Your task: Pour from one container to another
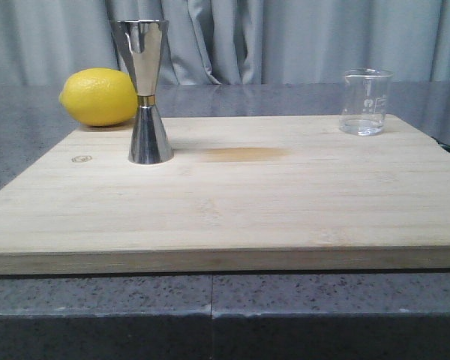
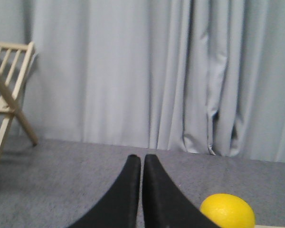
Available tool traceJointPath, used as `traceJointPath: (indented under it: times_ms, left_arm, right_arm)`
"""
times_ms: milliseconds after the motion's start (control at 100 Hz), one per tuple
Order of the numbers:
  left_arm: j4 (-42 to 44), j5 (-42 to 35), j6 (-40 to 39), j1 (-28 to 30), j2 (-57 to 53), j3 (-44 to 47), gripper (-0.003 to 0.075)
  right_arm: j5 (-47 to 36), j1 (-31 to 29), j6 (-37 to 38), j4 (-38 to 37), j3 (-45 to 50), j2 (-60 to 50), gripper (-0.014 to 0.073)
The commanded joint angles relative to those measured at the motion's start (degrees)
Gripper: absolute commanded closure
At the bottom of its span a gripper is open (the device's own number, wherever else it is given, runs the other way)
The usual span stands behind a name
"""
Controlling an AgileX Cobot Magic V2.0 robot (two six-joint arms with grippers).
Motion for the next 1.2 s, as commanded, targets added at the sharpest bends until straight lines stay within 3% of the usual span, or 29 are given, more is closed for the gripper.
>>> traceJointPath:
  times_ms: [0,240,430,670,900,1190]
  left_arm:
    - [-8.3,1.8,1.9,0.1,0.3,-1.1,0.0739]
    - [-28.0,-3.6,30.3,-4.3,0.3,3.2,0.0739]
    - [-35.1,-4.3,41.8,-7.8,0.3,5.2,0.0739]
    - [-36.1,-12.3,43.4,-8.3,-5.2,14.0,0.0739]
    - [-39.1,-12.6,45.0,-8.1,-14.3,20.2,0.0739]
    - [-40.3,-2.7,47.5,-8.1,-19.6,20.0,0.0738]
  right_arm:
    - [-2.0,-0.3,-0.4,-0.2,-1.5,-0.1,0.0650]
    - [-2.0,-0.3,-0.4,-0.2,-1.5,-0.1,0.0650]
    - [-2.0,-0.3,-0.4,-0.2,-1.5,0.0,0.0650]
    - [-2.0,-0.3,-0.4,-0.2,-1.5,0.0,0.0650]
    - [-2.0,-0.3,-0.4,-0.2,-1.5,0.0,0.0650]
    - [-2.0,-0.3,-0.4,-0.2,-1.5,0.0,0.0650]
